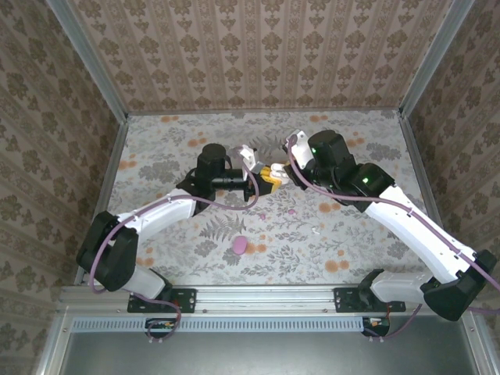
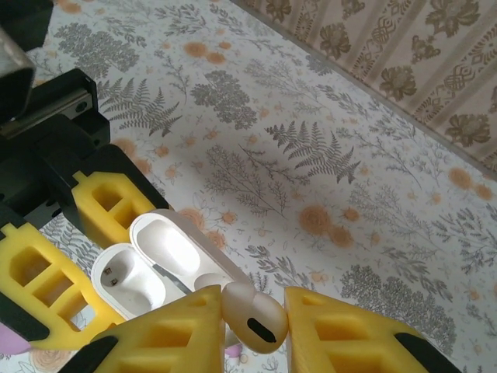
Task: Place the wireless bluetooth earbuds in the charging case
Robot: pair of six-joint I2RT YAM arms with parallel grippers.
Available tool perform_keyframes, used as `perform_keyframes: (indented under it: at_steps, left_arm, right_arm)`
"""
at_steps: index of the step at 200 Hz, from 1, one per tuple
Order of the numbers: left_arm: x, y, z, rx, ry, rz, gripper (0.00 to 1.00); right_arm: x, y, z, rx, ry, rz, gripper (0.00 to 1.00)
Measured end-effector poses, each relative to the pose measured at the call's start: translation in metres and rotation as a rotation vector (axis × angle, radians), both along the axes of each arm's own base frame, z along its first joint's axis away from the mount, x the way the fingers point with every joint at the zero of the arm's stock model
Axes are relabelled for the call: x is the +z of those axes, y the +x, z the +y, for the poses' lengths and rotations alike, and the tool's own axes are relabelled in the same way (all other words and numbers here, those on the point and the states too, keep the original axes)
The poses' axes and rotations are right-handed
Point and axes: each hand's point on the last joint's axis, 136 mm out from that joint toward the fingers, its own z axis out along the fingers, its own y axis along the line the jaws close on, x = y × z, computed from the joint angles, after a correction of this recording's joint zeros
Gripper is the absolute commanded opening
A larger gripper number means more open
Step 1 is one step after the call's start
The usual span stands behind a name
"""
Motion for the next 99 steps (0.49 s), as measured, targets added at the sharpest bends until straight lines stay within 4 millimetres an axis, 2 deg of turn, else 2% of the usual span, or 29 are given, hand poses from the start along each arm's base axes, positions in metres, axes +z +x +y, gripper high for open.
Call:
perform_keyframes:
  at_steps: [54, 99]
  left_arm:
    - [0.003, -0.003, -0.003, -0.004, -0.008, -0.001, 0.08]
    - [0.002, 0.000, -0.003, 0.012, -0.005, -0.003, 0.08]
  right_arm:
    - [-0.011, -0.002, 0.000, 0.013, -0.027, 0.013, 0.23]
    - [-0.013, -0.003, 0.001, 0.016, -0.029, 0.016, 0.23]
